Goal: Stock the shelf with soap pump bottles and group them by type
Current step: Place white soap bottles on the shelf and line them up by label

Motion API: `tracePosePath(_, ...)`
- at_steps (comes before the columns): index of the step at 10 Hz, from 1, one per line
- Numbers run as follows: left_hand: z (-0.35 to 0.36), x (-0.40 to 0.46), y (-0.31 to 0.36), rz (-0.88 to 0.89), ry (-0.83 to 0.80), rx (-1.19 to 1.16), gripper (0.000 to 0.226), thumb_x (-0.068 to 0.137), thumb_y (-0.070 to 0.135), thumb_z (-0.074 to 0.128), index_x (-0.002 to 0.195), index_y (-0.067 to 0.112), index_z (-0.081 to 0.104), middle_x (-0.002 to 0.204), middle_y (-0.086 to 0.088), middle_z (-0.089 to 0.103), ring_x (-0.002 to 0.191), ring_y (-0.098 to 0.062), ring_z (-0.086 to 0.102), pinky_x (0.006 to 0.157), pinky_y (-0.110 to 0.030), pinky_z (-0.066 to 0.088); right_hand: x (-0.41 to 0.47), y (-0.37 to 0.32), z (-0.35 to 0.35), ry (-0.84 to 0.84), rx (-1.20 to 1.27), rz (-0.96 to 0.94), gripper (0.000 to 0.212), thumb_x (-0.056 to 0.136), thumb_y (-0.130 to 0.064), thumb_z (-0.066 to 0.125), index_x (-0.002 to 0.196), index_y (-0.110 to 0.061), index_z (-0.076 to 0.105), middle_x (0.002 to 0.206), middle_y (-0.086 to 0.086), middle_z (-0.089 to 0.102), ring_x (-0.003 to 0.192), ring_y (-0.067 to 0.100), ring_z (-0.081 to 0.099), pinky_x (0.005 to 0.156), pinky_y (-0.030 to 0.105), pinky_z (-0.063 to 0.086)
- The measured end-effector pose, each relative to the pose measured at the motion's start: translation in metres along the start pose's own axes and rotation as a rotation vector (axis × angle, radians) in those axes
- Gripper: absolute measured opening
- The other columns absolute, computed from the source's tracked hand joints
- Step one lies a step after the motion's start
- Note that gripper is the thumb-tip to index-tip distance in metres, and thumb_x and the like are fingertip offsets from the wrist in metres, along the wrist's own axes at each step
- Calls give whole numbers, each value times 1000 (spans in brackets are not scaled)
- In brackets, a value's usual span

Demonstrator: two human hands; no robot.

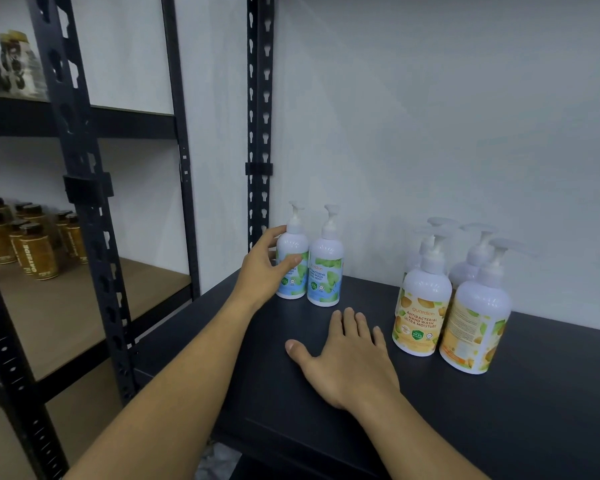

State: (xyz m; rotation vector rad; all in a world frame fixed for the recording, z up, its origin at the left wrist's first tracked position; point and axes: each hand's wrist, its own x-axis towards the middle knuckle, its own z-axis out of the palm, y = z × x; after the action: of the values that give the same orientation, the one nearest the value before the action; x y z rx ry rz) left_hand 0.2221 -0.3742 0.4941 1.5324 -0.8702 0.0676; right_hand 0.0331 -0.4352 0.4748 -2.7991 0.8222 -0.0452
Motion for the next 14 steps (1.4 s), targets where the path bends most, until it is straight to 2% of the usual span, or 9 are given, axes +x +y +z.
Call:
tracePosePath(1,0,0,0,1,-6,8,49,89,18,71,130,37,51,122,8,61,108,-8,61,77,-14,54,0,0,0,-1,0,0,103,88,-81,18,158,-11,-6,166,7,-12,153,22,-14,124,45,-4)
tracePosePath(5,4,3,0,-2,2,35,50,89,14,71,131,32,51,124,2,61,108,-14,62,79,-19,55,-2,-2,-1,2,5,1,102,88,-81,19,159,-11,-5,166,8,-11,153,23,-13,124,45,-4)
tracePosePath(8,6,-6,8,-62,-41,56,65,92,14,67,147,32,36,132,12,54,115,-5,57,97,-27,52,-1,0,1,46,44,-7,102,88,-80,22,159,-10,0,167,8,-6,154,23,-9,124,44,-3)
tracePosePath(9,2,-19,16,-116,1,162,71,97,24,60,155,31,21,154,4,37,135,-12,41,111,-35,39,-1,1,1,74,75,-18,99,90,-77,26,159,-9,5,167,9,-1,154,24,-5,125,44,-2)
tracePosePath(10,0,-41,30,-185,74,282,57,101,28,52,152,23,29,153,-6,39,138,-21,40,110,-34,36,-2,1,1,127,122,-34,83,96,-63,31,157,-8,21,165,10,14,153,26,6,125,44,4)
tracePosePath(11,0,-68,41,-195,26,425,43,101,29,49,142,20,43,140,-7,50,118,-17,50,96,-27,38,-8,3,-1,201,151,-67,54,100,-43,36,138,-8,50,149,9,44,144,26,31,121,45,19)
tracePosePath(12,6,-92,47,-183,-75,507,40,100,32,48,139,21,46,136,-4,50,108,-10,47,92,-26,38,-25,12,-6,208,160,-136,39,101,-31,40,127,-9,58,135,7,56,129,25,47,110,39,36)
tracePosePath(13,21,-111,53,-172,-177,634,45,100,36,47,142,21,44,144,-3,43,126,-19,45,106,-35,38,-50,35,-15,184,216,-199,39,99,-30,47,133,-16,59,134,1,60,123,21,55,98,35,46)
tracePosePath(14,39,-117,64,-137,-263,767,49,100,39,45,145,20,41,149,-2,40,132,-24,41,113,-43,31,-74,66,-31,162,299,-225,31,95,-32,53,120,-23,69,120,-7,69,111,13,62,94,35,52)
